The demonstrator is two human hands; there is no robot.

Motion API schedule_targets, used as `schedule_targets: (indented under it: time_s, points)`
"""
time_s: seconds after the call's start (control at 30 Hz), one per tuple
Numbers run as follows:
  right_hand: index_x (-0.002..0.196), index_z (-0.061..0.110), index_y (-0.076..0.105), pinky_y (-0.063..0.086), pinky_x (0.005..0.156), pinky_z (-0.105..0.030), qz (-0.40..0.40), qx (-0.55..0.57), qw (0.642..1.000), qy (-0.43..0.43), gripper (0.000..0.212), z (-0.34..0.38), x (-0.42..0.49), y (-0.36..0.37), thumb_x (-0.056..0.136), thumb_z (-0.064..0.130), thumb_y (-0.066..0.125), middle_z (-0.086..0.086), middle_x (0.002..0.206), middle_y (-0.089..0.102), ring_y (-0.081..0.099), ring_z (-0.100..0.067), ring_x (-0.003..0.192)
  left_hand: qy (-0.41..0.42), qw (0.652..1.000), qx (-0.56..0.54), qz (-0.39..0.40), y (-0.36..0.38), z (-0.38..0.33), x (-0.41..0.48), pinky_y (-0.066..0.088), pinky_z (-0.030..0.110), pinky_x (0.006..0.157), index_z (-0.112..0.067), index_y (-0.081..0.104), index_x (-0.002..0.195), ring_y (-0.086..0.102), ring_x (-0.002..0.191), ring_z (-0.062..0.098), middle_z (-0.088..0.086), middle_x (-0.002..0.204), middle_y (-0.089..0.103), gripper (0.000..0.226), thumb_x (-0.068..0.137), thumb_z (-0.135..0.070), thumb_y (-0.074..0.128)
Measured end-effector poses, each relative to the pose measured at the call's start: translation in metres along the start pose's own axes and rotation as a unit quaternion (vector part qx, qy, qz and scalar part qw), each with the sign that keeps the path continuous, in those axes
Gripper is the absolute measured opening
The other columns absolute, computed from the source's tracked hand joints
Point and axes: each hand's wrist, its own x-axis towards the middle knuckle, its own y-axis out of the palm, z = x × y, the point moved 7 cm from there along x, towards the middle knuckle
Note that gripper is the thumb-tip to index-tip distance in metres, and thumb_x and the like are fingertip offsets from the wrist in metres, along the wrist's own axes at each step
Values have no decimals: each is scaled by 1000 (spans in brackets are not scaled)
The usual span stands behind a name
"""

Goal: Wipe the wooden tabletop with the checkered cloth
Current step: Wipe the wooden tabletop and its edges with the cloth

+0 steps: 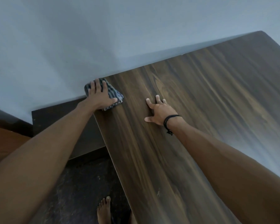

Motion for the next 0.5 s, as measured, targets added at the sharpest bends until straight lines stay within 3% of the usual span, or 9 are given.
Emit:
schedule_targets:
  time_s: [0.17, 0.33, 0.5]
  points:
    - [161, 40, 0, 28, 119, -54, -7, 13, 1000, -5, 96, -1, 2, 2, 93, 52, 66, -4, 169, -15, -6, -35, 155, 48, 997, 55, 25, 24, 4, -14, -9, 47, 118, -15, -23, 152, -31, 144, 31, 10, 155, -38, 94, 97, -60, 39]
    - [161, 39, -1, 28, 119, -57, 2, 22, 1000, -3, 97, 0, 2, 1, 93, 50, 67, -5, 169, -16, -7, -35, 155, 21, 1000, 11, 4, 0, -1, 3, -8, 49, 118, -13, -17, 155, -28, 145, 33, 12, 157, -33, 99, 95, -60, 45]
    - [161, 40, -1, 30, 118, -57, -9, 20, 1000, -10, 96, -1, 1, 3, 93, 52, 66, -3, 169, -15, -7, -34, 155, 88, 992, 82, 44, 25, -9, -9, -8, 48, 118, -16, -22, 153, -29, 145, 30, 8, 156, -36, 98, 95, -63, 41]
